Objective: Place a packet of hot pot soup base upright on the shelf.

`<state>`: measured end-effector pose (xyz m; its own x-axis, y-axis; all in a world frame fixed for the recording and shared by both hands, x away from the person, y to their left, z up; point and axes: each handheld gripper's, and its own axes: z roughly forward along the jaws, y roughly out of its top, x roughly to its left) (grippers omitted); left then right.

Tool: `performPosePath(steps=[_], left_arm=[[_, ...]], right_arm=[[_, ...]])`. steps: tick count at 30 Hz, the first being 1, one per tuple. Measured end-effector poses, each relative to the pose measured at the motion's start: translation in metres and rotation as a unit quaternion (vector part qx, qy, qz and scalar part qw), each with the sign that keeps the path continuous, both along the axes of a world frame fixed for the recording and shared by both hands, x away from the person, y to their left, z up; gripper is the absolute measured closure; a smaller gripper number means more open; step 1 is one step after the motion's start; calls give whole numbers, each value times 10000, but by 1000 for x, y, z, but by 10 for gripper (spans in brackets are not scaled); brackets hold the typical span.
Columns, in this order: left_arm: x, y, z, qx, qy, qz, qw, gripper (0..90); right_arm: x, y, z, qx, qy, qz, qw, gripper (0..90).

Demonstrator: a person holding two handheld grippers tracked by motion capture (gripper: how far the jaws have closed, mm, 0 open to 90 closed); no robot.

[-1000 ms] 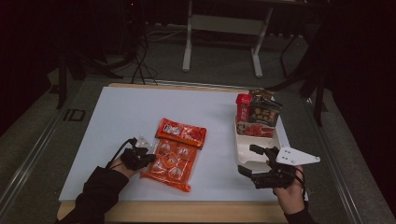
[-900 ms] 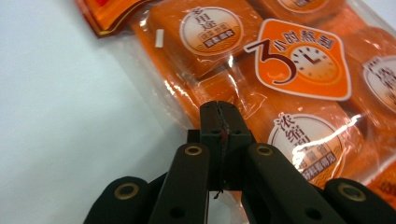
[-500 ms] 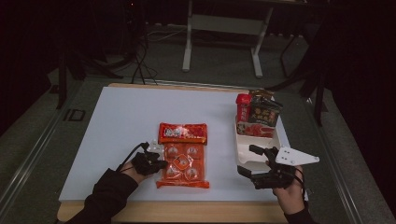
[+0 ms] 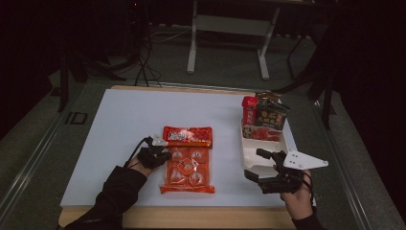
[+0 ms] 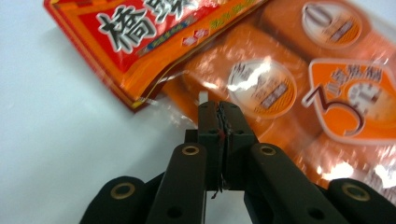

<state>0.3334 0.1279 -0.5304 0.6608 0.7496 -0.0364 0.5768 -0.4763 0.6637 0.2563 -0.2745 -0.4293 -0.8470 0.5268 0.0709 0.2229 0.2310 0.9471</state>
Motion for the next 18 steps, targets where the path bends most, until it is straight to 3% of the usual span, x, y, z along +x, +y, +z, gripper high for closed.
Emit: performPosePath(steps=[2,10,12,18], left_arm=[[0,-5,1,129,-59,-45,9999,899],[4,-25,2,18,67,-280,9996,900],[4,-38,1,-7,67,-411,9991,900],[3,-52,4,146,52,-519,9985,899]], right_arm=[[0,0,-1,3,6,6,10000,142],[0,2,-1,-12,16,49,10000,142],[0,1,-1,4,26,52,10000,142],[0,0,-2,-9,32,53,10000,142]])
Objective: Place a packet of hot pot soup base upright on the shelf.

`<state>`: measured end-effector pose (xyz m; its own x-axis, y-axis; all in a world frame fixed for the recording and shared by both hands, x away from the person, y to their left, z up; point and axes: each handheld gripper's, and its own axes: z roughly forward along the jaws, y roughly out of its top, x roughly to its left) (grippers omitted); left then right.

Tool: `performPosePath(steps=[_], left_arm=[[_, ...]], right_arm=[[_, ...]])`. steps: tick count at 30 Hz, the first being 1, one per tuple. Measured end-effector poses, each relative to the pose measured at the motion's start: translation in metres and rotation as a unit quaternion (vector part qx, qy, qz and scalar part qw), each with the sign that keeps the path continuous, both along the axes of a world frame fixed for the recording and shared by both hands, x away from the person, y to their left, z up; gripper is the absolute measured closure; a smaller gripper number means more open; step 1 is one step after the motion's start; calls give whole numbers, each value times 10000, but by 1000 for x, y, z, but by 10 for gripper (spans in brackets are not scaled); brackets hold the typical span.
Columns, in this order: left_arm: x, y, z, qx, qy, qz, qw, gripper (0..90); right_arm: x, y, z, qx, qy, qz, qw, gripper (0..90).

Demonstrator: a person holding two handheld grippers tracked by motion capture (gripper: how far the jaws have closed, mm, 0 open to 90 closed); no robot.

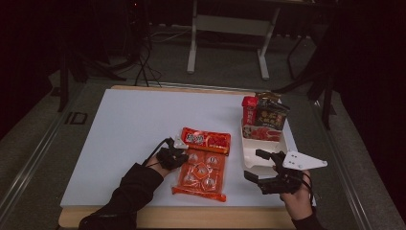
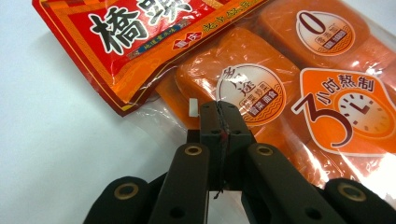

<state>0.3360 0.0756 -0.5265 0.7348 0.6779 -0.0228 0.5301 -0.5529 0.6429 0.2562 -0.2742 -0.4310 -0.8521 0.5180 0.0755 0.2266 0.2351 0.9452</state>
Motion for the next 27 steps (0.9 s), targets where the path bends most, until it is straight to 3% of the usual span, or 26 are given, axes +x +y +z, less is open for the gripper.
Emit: performPosePath(steps=[7,12,17,27], left_arm=[[-17,8,0,-153,163,-185,9996,875],[-29,16,0,-121,309,-242,9992,875],[-39,22,-2,-320,523,-415,9973,875],[-39,19,-2,-375,702,-400,9960,897]], right_arm=[[-1,-3,0,29,5,-28,10000,142],[-1,-1,-1,4,8,-29,10000,142],[-2,1,0,-56,-32,-13,10000,142],[-1,1,-1,-69,-44,-31,10000,142]])
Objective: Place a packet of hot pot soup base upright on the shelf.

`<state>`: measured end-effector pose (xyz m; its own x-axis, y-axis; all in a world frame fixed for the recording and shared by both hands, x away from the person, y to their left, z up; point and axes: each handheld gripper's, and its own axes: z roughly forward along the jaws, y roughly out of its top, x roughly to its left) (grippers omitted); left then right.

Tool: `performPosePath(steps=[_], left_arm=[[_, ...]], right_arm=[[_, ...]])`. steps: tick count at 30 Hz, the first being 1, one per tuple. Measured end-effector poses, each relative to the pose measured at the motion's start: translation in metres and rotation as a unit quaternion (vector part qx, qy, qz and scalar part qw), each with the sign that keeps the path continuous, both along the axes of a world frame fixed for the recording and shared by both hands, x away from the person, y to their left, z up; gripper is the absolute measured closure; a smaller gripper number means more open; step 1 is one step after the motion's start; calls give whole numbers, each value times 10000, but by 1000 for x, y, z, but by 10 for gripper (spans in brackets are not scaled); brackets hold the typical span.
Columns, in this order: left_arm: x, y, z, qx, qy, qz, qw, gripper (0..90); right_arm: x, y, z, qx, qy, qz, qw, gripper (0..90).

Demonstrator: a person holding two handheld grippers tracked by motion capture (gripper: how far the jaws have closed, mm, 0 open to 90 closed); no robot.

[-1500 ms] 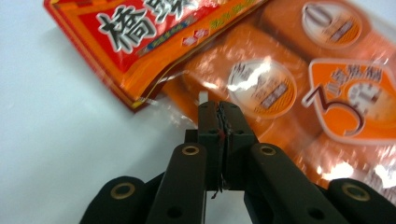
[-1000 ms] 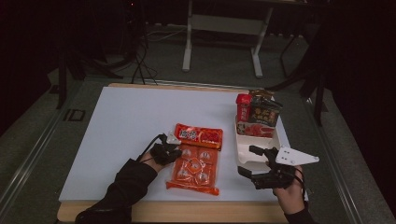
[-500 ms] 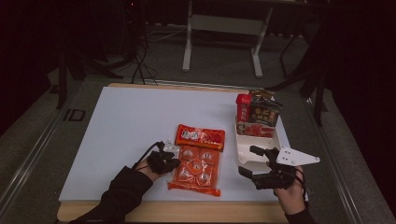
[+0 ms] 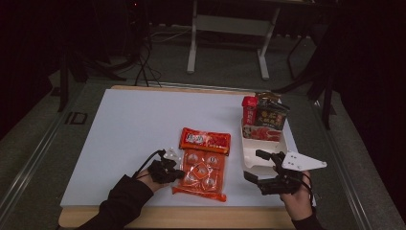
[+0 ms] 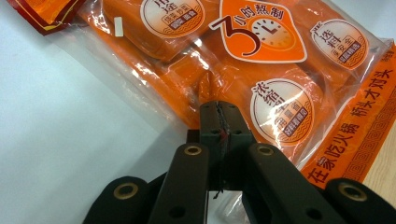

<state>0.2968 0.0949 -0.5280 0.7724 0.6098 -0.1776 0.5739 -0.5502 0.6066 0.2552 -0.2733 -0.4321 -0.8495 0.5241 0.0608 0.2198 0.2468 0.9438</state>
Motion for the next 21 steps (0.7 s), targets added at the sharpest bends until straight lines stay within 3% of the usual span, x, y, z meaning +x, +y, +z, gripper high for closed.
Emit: performPosePath(steps=[6,8,9,11,18,21], left_arm=[[-5,-14,0,-53,17,-270,9996,897],[-4,-14,0,-44,-70,-316,9995,891],[-3,-13,0,-37,-118,-335,9994,846],[1,-8,1,-249,12,-355,9991,780],[3,-6,4,-202,-375,-259,9988,530],[4,-5,6,-203,-550,-180,9981,483]], right_arm=[[1,1,-1,-13,28,-6,10000,142],[1,1,-1,-11,35,-4,10000,142],[1,1,-1,-22,35,-11,10000,142],[1,0,-2,-22,46,-10,10000,142],[1,-4,-1,25,52,-51,10000,142],[0,-4,-1,26,42,-43,10000,142]])
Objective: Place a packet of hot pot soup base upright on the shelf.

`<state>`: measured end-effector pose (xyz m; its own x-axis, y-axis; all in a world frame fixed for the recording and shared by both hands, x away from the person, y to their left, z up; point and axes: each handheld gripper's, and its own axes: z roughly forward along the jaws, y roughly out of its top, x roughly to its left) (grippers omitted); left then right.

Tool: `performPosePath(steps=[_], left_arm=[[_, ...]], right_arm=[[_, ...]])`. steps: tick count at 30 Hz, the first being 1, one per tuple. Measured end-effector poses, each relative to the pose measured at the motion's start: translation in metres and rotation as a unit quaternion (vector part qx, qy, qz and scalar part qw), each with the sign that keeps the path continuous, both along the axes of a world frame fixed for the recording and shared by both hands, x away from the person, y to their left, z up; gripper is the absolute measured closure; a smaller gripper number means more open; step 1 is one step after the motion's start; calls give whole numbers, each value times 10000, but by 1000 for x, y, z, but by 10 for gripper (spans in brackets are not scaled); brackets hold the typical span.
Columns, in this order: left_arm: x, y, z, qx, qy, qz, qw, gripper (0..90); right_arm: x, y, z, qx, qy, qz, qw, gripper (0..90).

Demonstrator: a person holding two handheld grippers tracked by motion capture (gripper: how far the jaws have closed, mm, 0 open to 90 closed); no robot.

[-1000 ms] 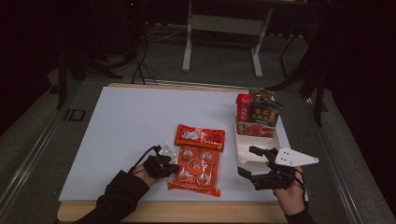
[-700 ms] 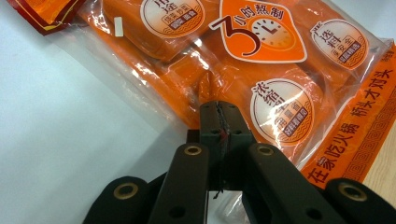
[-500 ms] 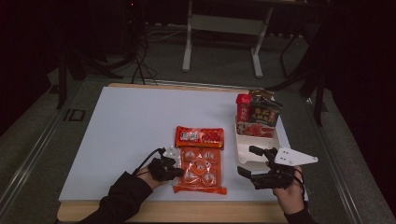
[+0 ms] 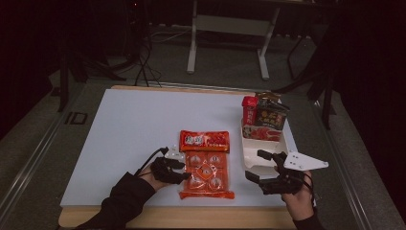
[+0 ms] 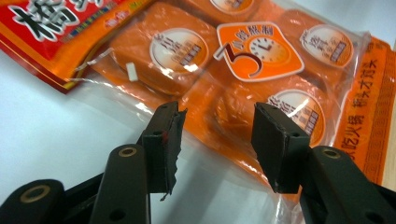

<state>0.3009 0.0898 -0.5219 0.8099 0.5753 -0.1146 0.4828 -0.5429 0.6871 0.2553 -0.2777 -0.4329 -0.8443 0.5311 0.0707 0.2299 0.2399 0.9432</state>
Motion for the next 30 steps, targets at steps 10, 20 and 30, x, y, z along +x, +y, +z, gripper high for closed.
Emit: performPosePath(steps=[10,20,30], left_arm=[[6,2,8,-479,47,65,9988,347],[22,10,23,-633,-74,391,9972,268],[51,21,23,-518,-169,691,9961,283]], right_arm=[[0,0,0,-9,2,-4,10000,142],[-1,1,1,3,-58,-7,10000,142],[-2,-1,3,-138,-198,-222,9995,129]])
